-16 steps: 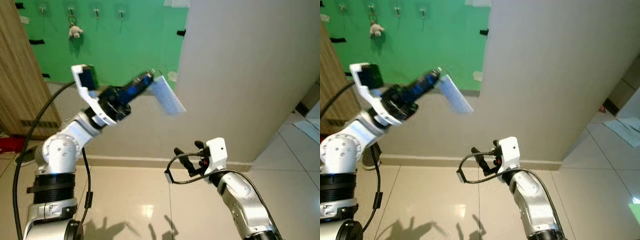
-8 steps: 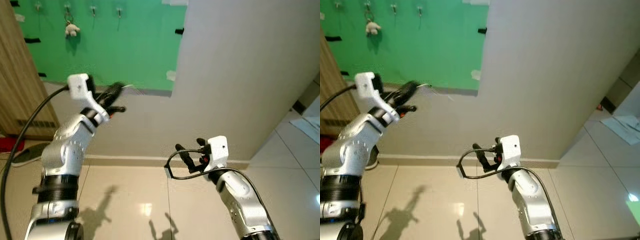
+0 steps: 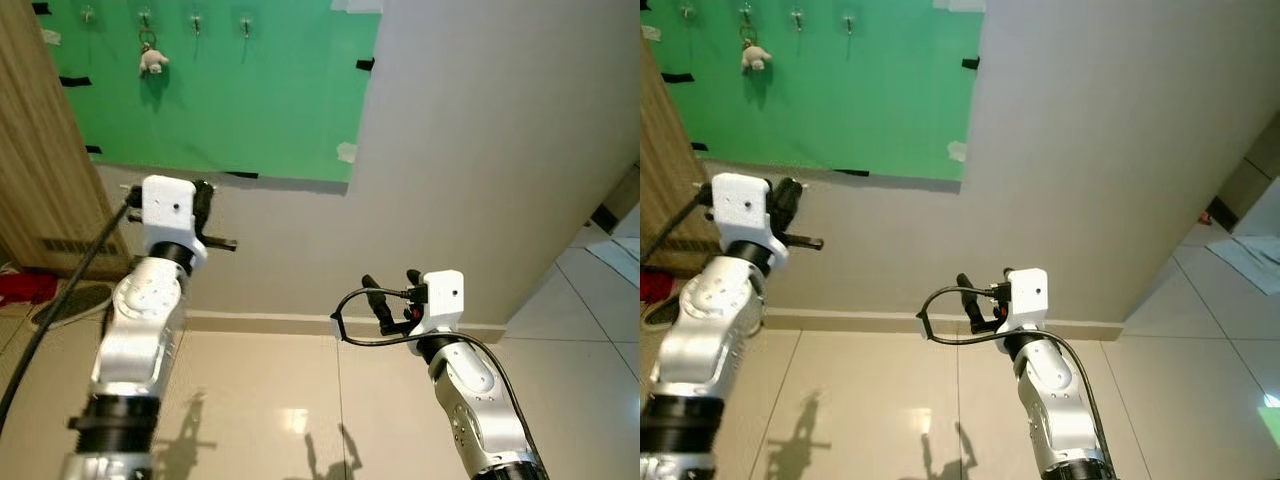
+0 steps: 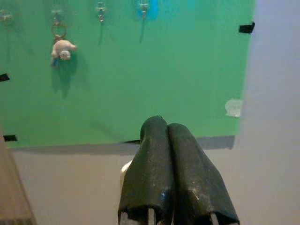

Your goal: Hang keys on a hook

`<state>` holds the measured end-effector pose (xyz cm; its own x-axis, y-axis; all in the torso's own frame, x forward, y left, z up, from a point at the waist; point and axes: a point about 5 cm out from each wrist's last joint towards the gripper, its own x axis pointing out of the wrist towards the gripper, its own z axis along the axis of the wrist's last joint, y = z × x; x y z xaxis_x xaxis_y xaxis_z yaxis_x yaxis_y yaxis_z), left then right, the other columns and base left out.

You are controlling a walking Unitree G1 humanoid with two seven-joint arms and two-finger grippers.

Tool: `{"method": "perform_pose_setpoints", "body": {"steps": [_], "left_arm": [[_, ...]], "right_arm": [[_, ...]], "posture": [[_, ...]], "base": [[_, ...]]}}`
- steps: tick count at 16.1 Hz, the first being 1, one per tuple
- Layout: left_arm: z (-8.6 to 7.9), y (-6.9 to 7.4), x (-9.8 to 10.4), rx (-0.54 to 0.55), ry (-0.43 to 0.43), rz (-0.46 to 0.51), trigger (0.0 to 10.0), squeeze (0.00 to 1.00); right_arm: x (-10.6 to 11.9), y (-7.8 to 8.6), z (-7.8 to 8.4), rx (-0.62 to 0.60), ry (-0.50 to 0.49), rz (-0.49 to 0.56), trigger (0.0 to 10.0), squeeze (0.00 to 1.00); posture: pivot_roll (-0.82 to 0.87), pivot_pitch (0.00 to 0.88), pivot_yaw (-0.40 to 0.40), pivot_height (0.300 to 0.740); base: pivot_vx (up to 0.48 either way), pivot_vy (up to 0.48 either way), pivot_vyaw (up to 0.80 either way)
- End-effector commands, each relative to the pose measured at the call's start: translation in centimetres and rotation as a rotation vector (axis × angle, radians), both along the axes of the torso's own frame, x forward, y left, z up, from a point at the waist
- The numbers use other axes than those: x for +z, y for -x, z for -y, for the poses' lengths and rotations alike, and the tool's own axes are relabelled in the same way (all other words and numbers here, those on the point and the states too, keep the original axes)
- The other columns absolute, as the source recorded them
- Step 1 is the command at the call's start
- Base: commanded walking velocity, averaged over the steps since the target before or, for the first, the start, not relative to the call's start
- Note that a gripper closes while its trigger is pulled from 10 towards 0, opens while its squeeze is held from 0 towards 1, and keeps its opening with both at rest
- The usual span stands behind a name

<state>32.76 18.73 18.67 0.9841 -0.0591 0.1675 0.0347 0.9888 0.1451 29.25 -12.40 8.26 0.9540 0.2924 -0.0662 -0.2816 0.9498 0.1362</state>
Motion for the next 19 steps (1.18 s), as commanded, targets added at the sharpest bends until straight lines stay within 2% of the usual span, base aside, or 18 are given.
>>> {"method": "perform_pose_setpoints", "body": {"steps": [1, 4, 6, 8, 10, 13, 16, 19], "left_arm": [[0.2, -0.2, 0.4, 0.02, -0.024, 0.021, 10.0, 0.0], [0.7, 0.0, -1.1, 0.036, -0.099, -0.018, 10.0, 0.0], [0.7, 0.4, -2.5, 0.043, -0.081, -0.064, 10.0, 0.0], [0.9, 1.4, -4.2, 0.06, -0.035, -0.118, 10.0, 0.0], [1.1, 2.9, -5.3, 0.079, 0.001, -0.171, 10.0, 0.0], [1.5, 3.1, -5.1, 0.082, -0.002, -0.159, 10.0, 0.0], [1.0, 2.7, -4.0, 0.098, -0.053, -0.115, 10.0, 0.0], [0.8, 3.0, -3.9, 0.118, -0.049, -0.122, 10.0, 0.0]], "right_arm": [[0.4, -0.4, 0.3, -0.019, 0.01, 0.019, 10.0, 1.0], [0.2, -0.5, 0.1, -0.024, 0.004, 0.025, 10.0, 1.0], [0.3, -0.6, 0.0, -0.039, -0.012, 0.032, 10.0, 1.0], [0.9, -0.7, 0.8, -0.129, -0.098, 0.038, 10.0, 1.0], [1.5, -0.2, 0.9, -0.125, -0.09, 0.056, 10.0, 1.0], [0.9, -0.1, 0.7, -0.109, -0.07, 0.04, 10.0, 1.0], [1.1, -0.4, 0.1, -0.074, -0.051, 0.04, 10.0, 1.0], [1.2, -0.7, 0.2, -0.066, -0.041, 0.042, 10.0, 1.0]], "posture": [[0.01, 0.0, -0.04, 0.74], [0.01, 0.0, -0.033, 0.74], [0.01, 0.0, -0.032, 0.74], [0.02, 0.0, -0.036, 0.74], [0.02, 0.0, -0.044, 0.74], [0.03, 0.0, -0.053, 0.74], [0.04, 0.0, -0.06, 0.74], [0.04, 0.0, -0.062, 0.74]], "base": [[0.465, 0.0, 0.0], [0.47, 0.0, 0.0], [0.472, 0.0, 0.0], [0.471, 0.0, 0.0], [0.472, 0.0, 0.0], [0.471, 0.0, 0.0], [0.471, 0.0, 0.0], [0.47, 0.0, 0.0]]}}
